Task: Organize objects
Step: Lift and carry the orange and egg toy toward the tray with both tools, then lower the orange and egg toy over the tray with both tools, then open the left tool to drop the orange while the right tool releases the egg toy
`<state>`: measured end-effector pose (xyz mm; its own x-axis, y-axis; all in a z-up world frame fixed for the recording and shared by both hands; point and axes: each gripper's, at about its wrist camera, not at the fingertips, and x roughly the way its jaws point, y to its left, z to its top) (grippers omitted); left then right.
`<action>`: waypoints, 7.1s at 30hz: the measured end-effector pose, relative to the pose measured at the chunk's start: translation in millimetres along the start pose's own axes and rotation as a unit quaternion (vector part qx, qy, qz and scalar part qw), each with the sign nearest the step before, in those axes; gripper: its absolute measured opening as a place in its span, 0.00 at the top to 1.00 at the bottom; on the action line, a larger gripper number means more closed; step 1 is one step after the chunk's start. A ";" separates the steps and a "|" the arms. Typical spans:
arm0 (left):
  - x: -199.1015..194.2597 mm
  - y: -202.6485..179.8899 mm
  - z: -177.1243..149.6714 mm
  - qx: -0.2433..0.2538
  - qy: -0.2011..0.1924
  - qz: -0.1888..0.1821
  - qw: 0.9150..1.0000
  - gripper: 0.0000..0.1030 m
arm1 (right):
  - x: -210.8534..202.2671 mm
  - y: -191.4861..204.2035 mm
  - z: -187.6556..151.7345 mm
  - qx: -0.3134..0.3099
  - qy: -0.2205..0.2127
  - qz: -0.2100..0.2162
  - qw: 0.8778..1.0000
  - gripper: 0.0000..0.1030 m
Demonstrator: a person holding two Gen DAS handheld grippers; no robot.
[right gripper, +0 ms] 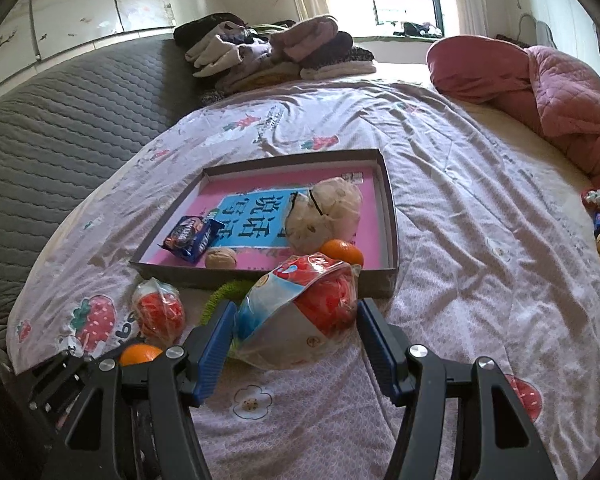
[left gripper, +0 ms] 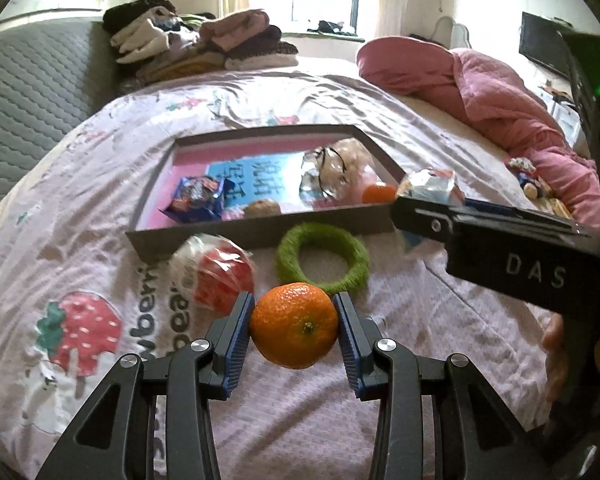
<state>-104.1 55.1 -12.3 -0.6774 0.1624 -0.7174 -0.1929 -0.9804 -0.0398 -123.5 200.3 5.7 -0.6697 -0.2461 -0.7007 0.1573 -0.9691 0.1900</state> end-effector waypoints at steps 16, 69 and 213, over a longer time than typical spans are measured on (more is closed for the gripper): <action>-18.1 6.5 12.0 -0.005 -0.023 0.012 1.000 0.60 | -20.3 8.6 6.2 -0.015 -0.025 -0.004 1.000 0.40; -30.6 65.6 124.3 -0.013 -0.106 0.068 0.992 0.60 | -34.9 31.3 66.2 -0.073 -0.088 -0.023 0.993 0.40; 83.6 60.1 127.5 -0.014 0.037 0.024 0.999 0.28 | 52.1 23.1 65.7 -0.091 0.007 -0.066 0.994 0.38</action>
<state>-262.9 23.9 14.1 -0.6313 0.1078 -0.7680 -0.1417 -0.9897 -0.0225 -202.4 166.2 18.8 -0.6836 -0.1149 -0.7208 0.1980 -0.9797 -0.0317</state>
